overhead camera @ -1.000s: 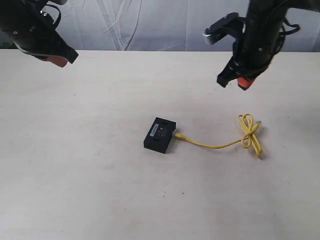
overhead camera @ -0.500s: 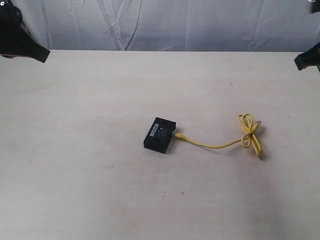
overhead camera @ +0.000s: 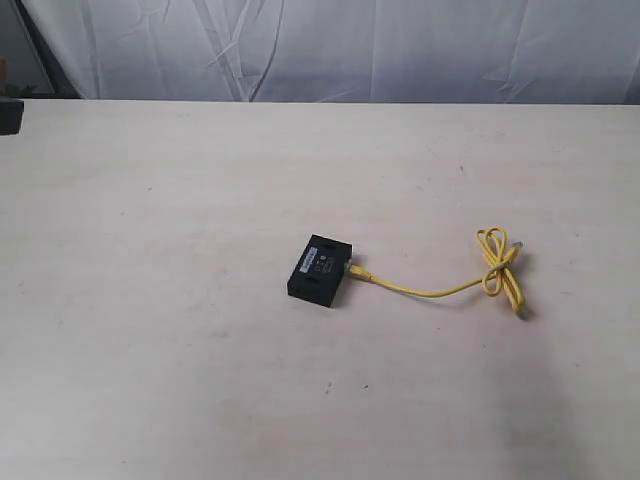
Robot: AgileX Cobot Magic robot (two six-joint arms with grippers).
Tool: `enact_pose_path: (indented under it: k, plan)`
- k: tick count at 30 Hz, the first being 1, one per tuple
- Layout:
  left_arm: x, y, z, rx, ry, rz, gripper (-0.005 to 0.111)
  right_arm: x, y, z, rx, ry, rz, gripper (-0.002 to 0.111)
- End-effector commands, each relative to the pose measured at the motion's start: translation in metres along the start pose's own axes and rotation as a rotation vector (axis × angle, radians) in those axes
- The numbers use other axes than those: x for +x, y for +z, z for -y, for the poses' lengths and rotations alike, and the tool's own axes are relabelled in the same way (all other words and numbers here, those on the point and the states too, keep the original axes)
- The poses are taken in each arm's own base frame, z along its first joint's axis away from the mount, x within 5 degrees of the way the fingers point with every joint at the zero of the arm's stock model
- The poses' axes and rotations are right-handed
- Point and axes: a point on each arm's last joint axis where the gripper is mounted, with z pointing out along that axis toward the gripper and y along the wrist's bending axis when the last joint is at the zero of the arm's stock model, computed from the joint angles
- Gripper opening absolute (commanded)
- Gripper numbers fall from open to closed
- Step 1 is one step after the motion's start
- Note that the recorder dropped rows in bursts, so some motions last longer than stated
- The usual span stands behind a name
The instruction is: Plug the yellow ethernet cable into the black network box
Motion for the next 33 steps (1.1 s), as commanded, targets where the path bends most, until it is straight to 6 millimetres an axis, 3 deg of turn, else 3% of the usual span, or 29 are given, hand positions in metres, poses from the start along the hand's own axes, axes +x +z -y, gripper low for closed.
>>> enact_pose_path:
  k: [1,17,26,33]
  plan:
    - [0.013,-0.019,0.004,-0.019,-0.026,0.111,0.000,0.005,-0.024,-0.001,0.031,0.013,0.168,0.000]
    - [0.069,-0.062,0.016,-0.062,-0.092,0.360,0.000,0.057,-0.060,-0.011,0.071,0.013,0.388,0.000]
    - [0.084,-0.080,0.019,-0.081,-0.119,0.498,0.000,0.075,-0.076,-0.014,0.090,0.013,0.489,0.000]
    - [0.090,-0.085,0.021,-0.071,-0.122,0.477,0.000,0.085,-0.081,-0.016,0.098,0.013,0.533,0.000]
